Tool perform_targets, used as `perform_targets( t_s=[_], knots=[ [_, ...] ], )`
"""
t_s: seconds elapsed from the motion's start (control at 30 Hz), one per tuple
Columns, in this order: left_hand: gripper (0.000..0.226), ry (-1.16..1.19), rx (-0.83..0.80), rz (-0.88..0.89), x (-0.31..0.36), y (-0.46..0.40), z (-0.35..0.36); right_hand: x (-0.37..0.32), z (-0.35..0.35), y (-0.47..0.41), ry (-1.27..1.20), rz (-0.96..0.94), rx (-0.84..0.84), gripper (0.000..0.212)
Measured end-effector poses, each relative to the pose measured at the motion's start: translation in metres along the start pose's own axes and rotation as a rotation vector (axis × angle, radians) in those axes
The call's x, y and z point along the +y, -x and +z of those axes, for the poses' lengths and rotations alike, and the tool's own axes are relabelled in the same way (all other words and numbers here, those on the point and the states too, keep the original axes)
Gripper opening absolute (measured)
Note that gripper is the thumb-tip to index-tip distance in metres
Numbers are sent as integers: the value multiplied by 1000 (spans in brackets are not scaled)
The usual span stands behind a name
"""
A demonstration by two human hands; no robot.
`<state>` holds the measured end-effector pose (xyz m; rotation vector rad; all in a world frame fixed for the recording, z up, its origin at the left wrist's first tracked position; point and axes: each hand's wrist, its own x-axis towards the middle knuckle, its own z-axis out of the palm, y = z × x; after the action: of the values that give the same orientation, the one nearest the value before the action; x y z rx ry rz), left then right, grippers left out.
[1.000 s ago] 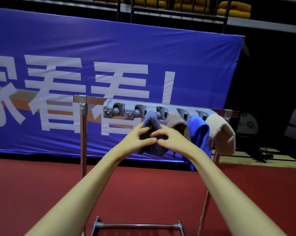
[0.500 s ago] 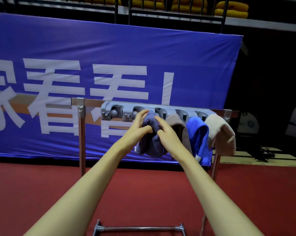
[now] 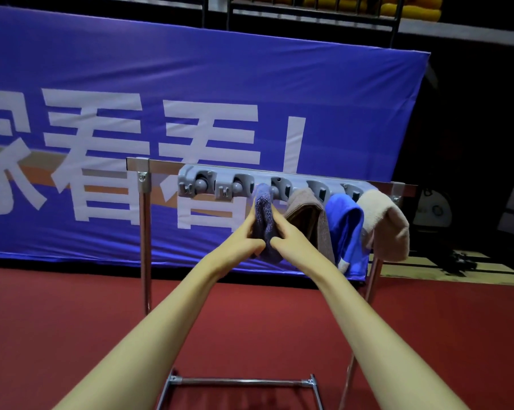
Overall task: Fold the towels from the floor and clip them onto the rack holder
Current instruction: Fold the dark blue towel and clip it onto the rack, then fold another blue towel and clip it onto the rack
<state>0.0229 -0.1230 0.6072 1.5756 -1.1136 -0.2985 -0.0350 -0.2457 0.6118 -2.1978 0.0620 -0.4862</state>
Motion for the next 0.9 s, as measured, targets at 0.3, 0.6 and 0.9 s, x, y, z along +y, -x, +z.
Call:
perform_targets(
  t_s=[0.3, 0.6, 0.9],
  knots=[
    [93, 100, 99, -7, -34, 12, 9, 28, 15, 17, -69, -10, 61, 79],
    [83, 149, 291, 34, -47, 18, -5, 33, 15, 28, -16, 3, 325, 56],
    [68, -127, 294, 57, -87, 64, -15, 61, 60, 55, 17, -54, 309, 42]
  ],
)
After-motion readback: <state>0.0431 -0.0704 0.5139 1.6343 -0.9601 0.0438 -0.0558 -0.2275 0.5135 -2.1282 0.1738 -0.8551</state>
